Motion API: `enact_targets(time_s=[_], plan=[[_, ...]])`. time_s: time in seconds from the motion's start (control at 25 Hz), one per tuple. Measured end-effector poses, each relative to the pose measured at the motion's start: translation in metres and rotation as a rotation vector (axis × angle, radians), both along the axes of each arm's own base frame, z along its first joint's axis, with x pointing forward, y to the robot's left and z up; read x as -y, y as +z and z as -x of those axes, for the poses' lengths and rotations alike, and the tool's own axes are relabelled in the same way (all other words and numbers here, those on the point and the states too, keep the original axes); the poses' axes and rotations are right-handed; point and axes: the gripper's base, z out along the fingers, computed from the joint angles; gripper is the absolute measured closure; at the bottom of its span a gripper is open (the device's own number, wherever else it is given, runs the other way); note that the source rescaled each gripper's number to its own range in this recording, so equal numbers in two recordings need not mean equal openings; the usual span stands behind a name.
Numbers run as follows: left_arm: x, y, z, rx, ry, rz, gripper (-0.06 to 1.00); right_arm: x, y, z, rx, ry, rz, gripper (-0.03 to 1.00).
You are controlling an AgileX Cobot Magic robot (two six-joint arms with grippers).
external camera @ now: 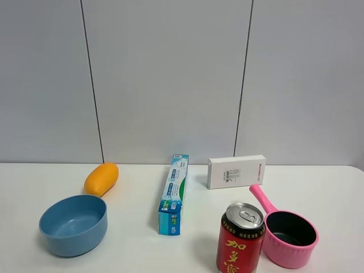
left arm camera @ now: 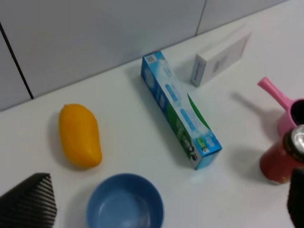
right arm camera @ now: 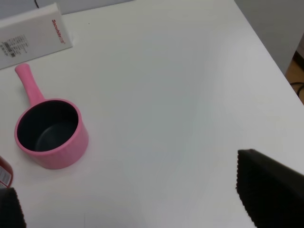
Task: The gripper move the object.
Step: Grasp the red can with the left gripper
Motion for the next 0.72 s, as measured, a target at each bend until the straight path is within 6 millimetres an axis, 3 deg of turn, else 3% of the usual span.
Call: enact_targets(time_s=[0.48,0.72], plan=[[-0.003,0.071,-0.061,0.149,-0.019,0.013,-0.06,0.000,0.000,0.000,0.000,0.000,0.000,-0.03],[0.017,0.073,-0.097,0.137,-0.100,0.029,-0.06,0.000,0.000,0.000,0.000,0.000,0.000,-0.03]])
